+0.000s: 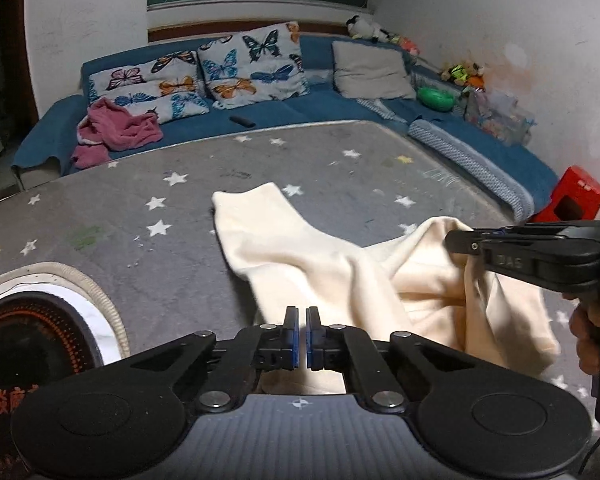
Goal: Fold clothes
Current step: 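Close both grippers on the cream sweatshirt fabric, then lift and shake the sweatshirt with both grippers, then lay it down and open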
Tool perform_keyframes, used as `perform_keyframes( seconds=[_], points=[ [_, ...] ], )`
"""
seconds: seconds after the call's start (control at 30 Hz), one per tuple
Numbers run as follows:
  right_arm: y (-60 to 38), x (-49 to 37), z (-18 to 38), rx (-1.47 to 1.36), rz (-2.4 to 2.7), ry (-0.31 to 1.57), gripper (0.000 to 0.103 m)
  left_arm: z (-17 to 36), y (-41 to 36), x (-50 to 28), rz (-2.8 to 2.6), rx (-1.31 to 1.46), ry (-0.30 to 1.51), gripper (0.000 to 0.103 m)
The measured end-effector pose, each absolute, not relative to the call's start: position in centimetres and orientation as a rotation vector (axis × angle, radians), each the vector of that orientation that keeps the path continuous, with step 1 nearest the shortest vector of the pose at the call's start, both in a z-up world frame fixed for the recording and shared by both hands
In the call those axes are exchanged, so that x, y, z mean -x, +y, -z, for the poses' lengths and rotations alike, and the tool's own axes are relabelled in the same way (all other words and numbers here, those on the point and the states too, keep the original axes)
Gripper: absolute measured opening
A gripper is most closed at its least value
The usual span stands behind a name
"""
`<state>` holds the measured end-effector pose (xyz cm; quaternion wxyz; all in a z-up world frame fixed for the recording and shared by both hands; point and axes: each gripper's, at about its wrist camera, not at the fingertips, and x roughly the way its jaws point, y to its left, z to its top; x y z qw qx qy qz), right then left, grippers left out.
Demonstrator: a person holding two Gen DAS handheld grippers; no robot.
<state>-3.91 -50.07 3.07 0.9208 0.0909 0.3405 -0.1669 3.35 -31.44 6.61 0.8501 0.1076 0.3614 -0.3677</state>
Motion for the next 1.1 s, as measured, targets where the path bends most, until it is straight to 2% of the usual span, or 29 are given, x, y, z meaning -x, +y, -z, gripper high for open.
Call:
perform_keyframes(
  seconds=[0.07,0.1,0.13,0.17,0.2,0.27,0.3,0.33,0.37,0.4,0.43,0.6,0.83,1.1],
  points=[
    [-49.6,5.4,-4.1,-0.168,0.361,0.670,0.005,-7.2,-31.7,-2.6,0.792,-0.219,0.742,0.016],
    [-49.3,6.2,-4.7,-0.154,0.375,0.653,0.005,-7.4,-32.0,-2.3,0.802,-0.219,0.736,0.031],
    [-49.1,6.9,-5.2,-0.148,0.380,0.642,0.005,-7.5,-32.4,-2.0,0.811,-0.227,0.730,0.054],
    [-48.9,7.5,-5.6,-0.141,0.385,0.631,0.005,-7.5,-33.0,-1.7,0.814,-0.240,0.724,0.062],
    [-48.7,7.9,-5.9,-0.138,0.388,0.626,0.005,-7.3,-33.7,-1.4,0.810,-0.257,0.718,0.064],
    [-48.5,8.7,-6.4,-0.126,0.398,0.615,0.005,-6.6,-35.0,-1.0,0.819,-0.304,0.713,0.064],
    [-48.5,9.0,-6.5,-0.121,0.405,0.612,0.005,-6.1,-35.5,-0.8,0.804,-0.334,0.710,0.057],
    [-48.5,9.3,-6.7,-0.117,0.413,0.609,0.005,-5.6,-36.0,-0.7,0.781,-0.366,0.706,0.038],
    [-48.6,9.8,-6.8,-0.123,0.420,0.606,0.005,-5.2,-35.8,-0.9,0.771,-0.363,0.718,0.028],
    [-48.8,10.2,-6.9,-0.129,0.427,0.602,0.005,-5.0,-35.5,-1.2,0.766,-0.349,0.735,0.012],
    [-48.8,10.9,-7.0,-0.134,0.437,0.593,0.005,-4.7,-35.2,-1.5,0.760,-0.336,0.753,0.009],
    [-48.7,14.6,-7.8,-0.149,0.484,0.544,0.005,-5.9,-31.9,-1.2,0.735,-0.273,0.738,0.003],
    [-47.7,21.2,-8.5,-0.198,0.537,0.486,0.005,-8.2,-24.3,0.7,0.686,-0.170,0.720,0.003],
    [-45.6,27.3,-7.4,-0.251,0.559,0.501,0.005,-9.4,-13.5,5.3,0.671,-0.042,0.770,0.003]
  ],
)
